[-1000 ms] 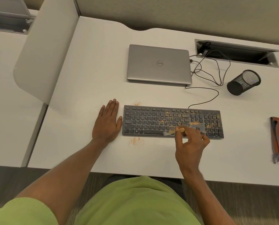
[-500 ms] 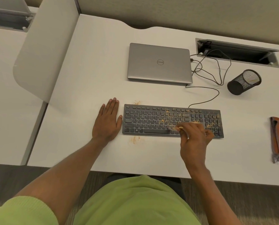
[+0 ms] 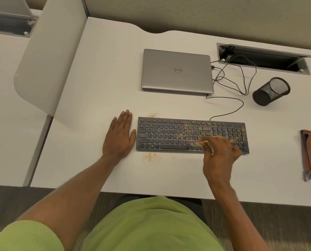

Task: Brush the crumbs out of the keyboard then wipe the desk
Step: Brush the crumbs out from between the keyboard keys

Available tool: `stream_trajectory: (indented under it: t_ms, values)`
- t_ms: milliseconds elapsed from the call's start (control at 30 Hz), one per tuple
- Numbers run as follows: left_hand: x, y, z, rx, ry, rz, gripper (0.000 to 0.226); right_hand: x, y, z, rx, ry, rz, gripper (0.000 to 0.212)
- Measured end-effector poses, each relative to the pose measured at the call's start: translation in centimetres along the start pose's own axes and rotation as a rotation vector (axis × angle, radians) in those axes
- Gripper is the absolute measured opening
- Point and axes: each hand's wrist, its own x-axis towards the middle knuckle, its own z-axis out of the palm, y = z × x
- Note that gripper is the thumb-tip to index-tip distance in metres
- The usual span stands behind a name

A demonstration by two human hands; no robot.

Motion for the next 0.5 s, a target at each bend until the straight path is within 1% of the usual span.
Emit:
stream_trajectory:
  t_ms: [67,167,267,333,400,433,500]
  values:
    - [0.0,0.0,0.0,-0.001,0.005,0.004,0.069,0.1,-0.5,0.0,0.049,0.012,0.006,0.019]
    - [-0.1,-0.1,-0.1,0.001,0.008,0.008,0.068,-0.1,-1.3,0.6,0.133,-0.053,-0.056,0.018]
    - [-0.1,-0.1,0.0,-0.002,0.007,0.007,0.069,-0.2,-1.1,1.1,0.119,-0.087,-0.049,0.021]
    - [-0.1,-0.1,0.0,-0.004,0.013,0.005,0.068,-0.1,-0.7,1.1,0.042,-0.058,-0.02,0.019]
    - [-0.1,-0.1,0.0,-0.001,0.011,0.008,0.068,0.1,-0.7,0.9,-0.013,0.003,-0.005,0.011]
    - [-0.1,-0.1,0.0,0.003,0.009,0.008,0.068,0.3,-0.9,1.0,-0.003,0.032,0.003,0.008]
    - [0.0,-0.1,0.0,0.008,0.005,0.007,0.069,0.6,-1.6,1.1,0.067,0.071,0.027,0.011]
